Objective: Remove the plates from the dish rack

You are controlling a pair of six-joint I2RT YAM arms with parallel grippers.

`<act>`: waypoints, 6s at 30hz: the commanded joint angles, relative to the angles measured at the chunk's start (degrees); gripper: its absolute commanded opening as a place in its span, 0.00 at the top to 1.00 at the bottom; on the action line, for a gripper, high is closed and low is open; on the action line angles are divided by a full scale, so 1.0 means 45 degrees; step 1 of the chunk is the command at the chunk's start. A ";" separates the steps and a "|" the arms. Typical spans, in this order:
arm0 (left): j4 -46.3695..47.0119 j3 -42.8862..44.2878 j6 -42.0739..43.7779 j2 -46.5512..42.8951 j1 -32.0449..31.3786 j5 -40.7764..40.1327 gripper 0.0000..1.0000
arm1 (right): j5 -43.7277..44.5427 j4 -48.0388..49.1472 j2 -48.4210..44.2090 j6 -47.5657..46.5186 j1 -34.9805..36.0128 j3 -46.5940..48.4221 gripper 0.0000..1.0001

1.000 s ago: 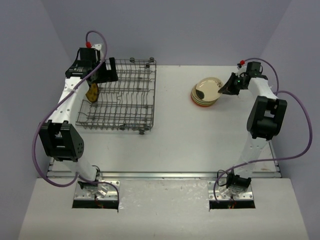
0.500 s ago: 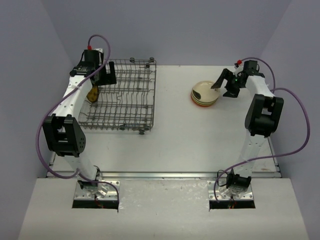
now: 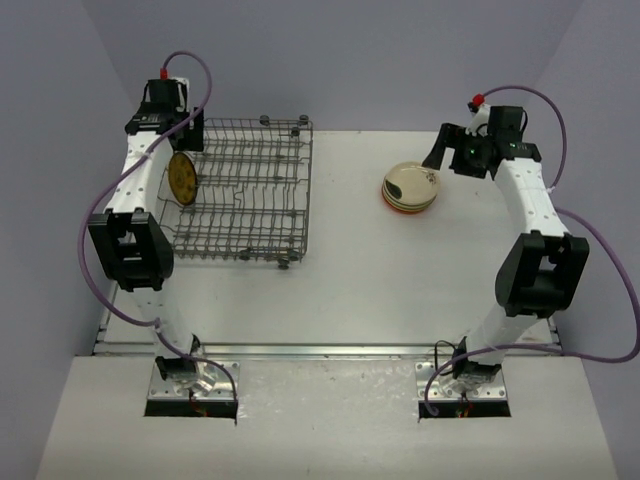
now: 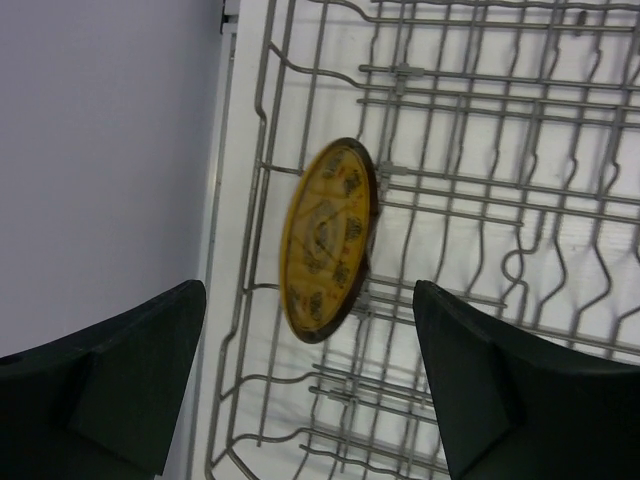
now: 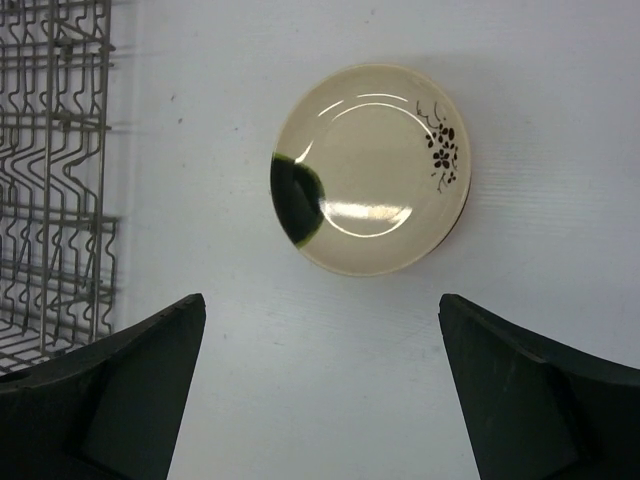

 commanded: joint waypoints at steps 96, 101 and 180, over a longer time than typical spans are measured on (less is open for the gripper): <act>0.3900 -0.6088 -0.4307 -0.4273 -0.2254 1.9185 1.00 | -0.4594 0.2987 -0.0718 0.1541 0.6515 0.0505 0.27; 0.3641 -0.5989 -0.4070 -0.4045 -0.2521 1.9086 1.00 | -0.4985 0.3049 -0.0423 0.1996 0.6516 0.0749 0.45; 0.4689 -1.0760 -0.1691 -1.0512 0.0646 0.4835 0.00 | 0.0566 0.3394 -1.0221 -0.3011 -0.0467 -0.8756 0.01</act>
